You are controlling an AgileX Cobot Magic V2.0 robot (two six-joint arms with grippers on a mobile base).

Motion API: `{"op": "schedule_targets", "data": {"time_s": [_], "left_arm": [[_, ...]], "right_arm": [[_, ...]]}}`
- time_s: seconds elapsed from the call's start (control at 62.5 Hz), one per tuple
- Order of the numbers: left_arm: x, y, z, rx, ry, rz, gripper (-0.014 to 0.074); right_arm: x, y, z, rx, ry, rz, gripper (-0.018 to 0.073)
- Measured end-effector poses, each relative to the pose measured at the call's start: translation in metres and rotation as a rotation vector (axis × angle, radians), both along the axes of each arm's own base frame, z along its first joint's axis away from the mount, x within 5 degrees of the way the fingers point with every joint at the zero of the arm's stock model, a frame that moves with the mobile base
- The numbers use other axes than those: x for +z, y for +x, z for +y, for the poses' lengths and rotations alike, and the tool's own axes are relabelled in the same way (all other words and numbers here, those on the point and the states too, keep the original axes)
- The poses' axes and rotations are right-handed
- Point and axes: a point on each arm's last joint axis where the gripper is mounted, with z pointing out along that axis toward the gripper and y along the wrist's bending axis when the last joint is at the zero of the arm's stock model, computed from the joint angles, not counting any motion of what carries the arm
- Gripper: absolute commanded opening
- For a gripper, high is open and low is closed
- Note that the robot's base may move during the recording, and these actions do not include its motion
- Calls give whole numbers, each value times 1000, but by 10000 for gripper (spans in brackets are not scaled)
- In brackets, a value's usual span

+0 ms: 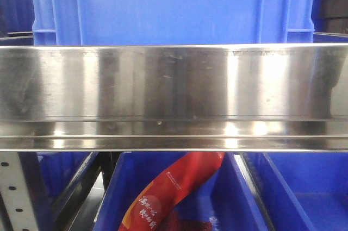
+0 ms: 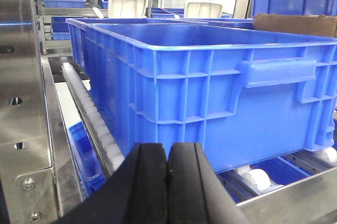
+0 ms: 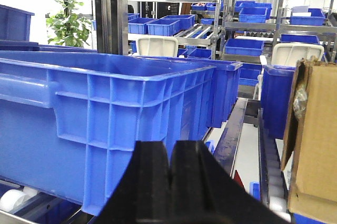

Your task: Grab block from conveyor and place in blue bin

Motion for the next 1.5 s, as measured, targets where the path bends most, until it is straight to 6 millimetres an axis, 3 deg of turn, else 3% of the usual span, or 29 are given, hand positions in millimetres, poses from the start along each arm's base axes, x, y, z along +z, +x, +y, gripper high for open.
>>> {"op": "schedule_targets", "data": {"time_s": [0.24,0.416,0.56,1.503], "left_arm": [[0,0,0,0,0,0,-111],[0,0,0,0,0,0,-111],[0,0,0,0,-1,-2,-111],[0,0,0,0,-2,-3,-111]], "right_arm": [[-24,2,-7,-125,10,-37,-162],[-62,5,-16,-299,5,-28,-162],[-90,6,-19,-344,-1,21,-162],[-93,6,-19,-350,2,28,-162]]}}
